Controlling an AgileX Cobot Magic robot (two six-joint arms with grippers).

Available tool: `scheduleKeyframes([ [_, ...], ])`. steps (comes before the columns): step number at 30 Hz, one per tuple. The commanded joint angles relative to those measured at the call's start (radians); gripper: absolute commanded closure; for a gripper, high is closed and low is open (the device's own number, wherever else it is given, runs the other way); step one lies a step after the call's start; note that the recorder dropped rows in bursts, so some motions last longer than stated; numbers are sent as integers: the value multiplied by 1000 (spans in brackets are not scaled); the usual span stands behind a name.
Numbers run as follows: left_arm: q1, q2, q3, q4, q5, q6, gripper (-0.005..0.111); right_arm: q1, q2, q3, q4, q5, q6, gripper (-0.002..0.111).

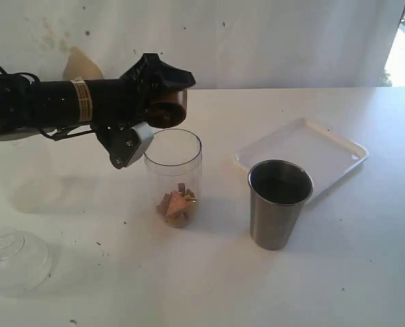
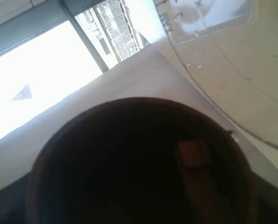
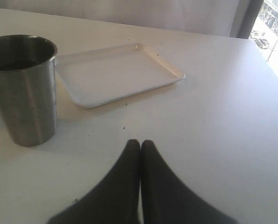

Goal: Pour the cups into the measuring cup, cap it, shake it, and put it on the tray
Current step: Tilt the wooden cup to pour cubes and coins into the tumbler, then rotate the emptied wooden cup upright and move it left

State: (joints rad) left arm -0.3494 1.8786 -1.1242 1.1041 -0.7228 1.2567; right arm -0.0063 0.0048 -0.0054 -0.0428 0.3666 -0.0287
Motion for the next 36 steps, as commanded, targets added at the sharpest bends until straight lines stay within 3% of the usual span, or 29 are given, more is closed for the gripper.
scheduleKeyframes([
  [1, -2, -3, -6, -23, -88, 8, 107, -4, -5, 5, -6, -13, 7, 108],
  [11, -4, -5, -6, 33, -115, 94, 107, -4, -5, 5, -6, -13, 7, 108],
  [22, -22, -5, -6, 41, -70, 314, 107, -4, -5, 5, -6, -13, 7, 108],
  [36, -22, -5, -6, -4, -122, 247, 107, -4, -5, 5, -6, -13, 7, 108],
])
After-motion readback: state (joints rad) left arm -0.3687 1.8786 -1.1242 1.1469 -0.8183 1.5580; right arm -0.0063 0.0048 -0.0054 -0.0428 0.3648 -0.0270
